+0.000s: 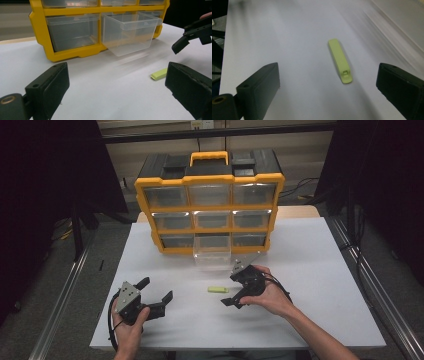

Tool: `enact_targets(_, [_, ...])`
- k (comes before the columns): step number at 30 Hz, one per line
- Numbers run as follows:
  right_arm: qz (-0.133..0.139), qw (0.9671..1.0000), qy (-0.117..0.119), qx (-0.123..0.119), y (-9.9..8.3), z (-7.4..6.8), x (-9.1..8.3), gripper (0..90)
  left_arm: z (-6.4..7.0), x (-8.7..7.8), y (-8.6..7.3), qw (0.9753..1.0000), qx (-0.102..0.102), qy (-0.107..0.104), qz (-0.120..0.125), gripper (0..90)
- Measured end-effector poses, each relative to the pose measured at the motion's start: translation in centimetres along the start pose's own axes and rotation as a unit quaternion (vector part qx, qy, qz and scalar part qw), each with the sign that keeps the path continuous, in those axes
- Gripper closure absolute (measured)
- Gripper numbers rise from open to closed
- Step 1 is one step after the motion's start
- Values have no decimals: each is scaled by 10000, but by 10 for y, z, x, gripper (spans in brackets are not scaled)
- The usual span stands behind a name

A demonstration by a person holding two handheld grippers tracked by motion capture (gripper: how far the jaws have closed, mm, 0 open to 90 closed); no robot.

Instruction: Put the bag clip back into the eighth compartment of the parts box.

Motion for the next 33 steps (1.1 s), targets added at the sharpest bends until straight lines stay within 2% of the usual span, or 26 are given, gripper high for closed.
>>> enact_targets(6, [-253, 9996, -28, -147, 2, 3, -1, 79, 0, 1, 0, 10000, 31, 4, -26, 55])
enact_targets(13, [-563, 9979, 100, -307, 9, 2, 4, 112, -1, 0, 0, 10000, -18, -7, 27, 55])
enact_targets(16, [-760, 9963, 118, -373, 11, 2, 6, 139, 0, 0, 0, 10000, 6, -9, 1, 55])
enact_targets(17, [-870, 9957, 137, -276, 10, 1, 6, 145, 0, 0, 0, 10000, 6, 23, 2, 55])
enact_targets(19, [-992, 9945, 120, -316, 11, 3, 8, 149, 0, 0, 0, 10000, 15, -33, 7, 55])
enact_targets(20, [-1087, 9937, 128, -230, 11, 2, 8, 155, 0, 0, 0, 10000, 7, -33, 10, 55])
enact_targets(25, [-1415, 9894, 137, -295, 13, 5, 12, 185, 0, 0, 0, 10000, 6, -8, 0, 54])
enact_targets(27, [-1495, 9880, 78, -379, 15, 7, 14, 204, 0, 0, 0, 10000, 33, -24, -13, 55])
enact_targets(33, [-1670, 9852, 121, -362, 21, 13, 18, 251, 0, 0, -1, 10000, 63, 23, -37, 56])
Point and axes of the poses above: each handheld gripper's, and its own axes: x roughly forward along the jaws, y roughly out of its top, z roughly to its right, the point moved 7 cm from there along x, roughly forward along the jaws, and after that the axes turned 13 degrees about -z, right-handed, at the moved point
